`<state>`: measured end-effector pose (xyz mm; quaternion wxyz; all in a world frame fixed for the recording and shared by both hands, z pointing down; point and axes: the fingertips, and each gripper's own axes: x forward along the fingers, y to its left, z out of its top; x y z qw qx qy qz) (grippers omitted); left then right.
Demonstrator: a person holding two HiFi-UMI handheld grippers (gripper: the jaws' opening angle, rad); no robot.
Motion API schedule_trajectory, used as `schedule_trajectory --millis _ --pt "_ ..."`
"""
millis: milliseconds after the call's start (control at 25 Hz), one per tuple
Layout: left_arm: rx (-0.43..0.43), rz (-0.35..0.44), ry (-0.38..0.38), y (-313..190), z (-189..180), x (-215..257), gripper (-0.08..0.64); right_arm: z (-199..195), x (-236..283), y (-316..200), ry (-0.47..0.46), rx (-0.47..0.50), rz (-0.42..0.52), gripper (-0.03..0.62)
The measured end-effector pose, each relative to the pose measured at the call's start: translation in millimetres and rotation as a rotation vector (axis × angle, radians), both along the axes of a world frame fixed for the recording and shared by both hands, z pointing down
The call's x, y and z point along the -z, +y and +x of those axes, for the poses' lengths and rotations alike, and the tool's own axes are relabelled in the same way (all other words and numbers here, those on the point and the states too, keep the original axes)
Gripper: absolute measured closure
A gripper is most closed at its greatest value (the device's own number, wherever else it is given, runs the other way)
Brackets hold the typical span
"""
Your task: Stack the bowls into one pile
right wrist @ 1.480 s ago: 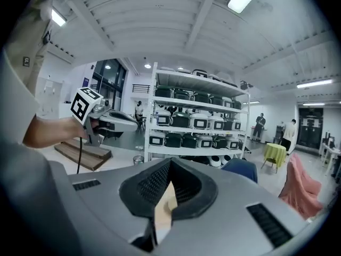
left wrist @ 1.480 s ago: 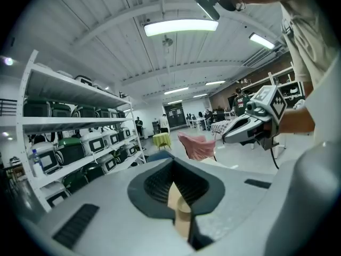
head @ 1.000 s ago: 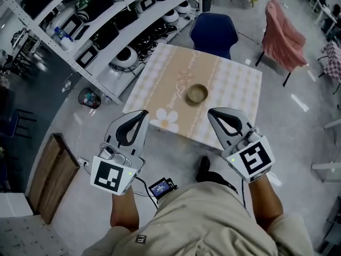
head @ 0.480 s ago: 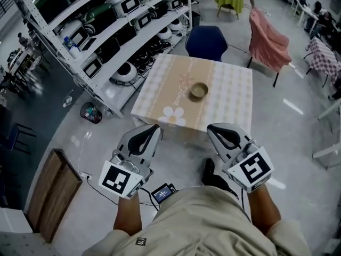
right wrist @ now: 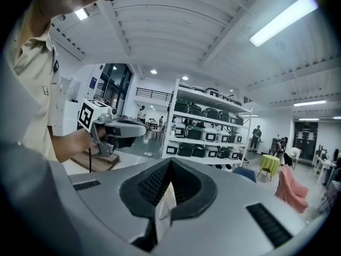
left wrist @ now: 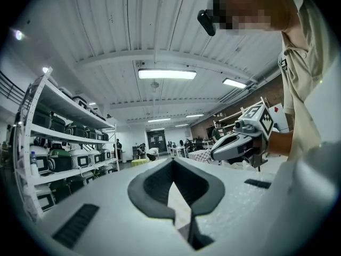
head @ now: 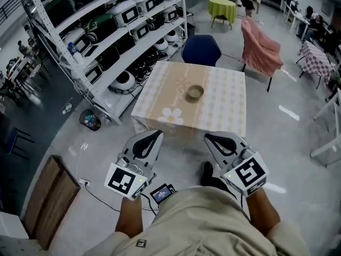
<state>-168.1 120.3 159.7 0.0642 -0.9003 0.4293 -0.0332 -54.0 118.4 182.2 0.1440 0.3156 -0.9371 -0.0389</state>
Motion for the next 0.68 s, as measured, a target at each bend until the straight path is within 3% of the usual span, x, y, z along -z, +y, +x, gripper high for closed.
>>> schedule_trajectory --millis 680 --pt "0.004 0.007 -0.025 12 7 -2 0.554 12 1 12 -0.007 -0.017 0.018 0.589"
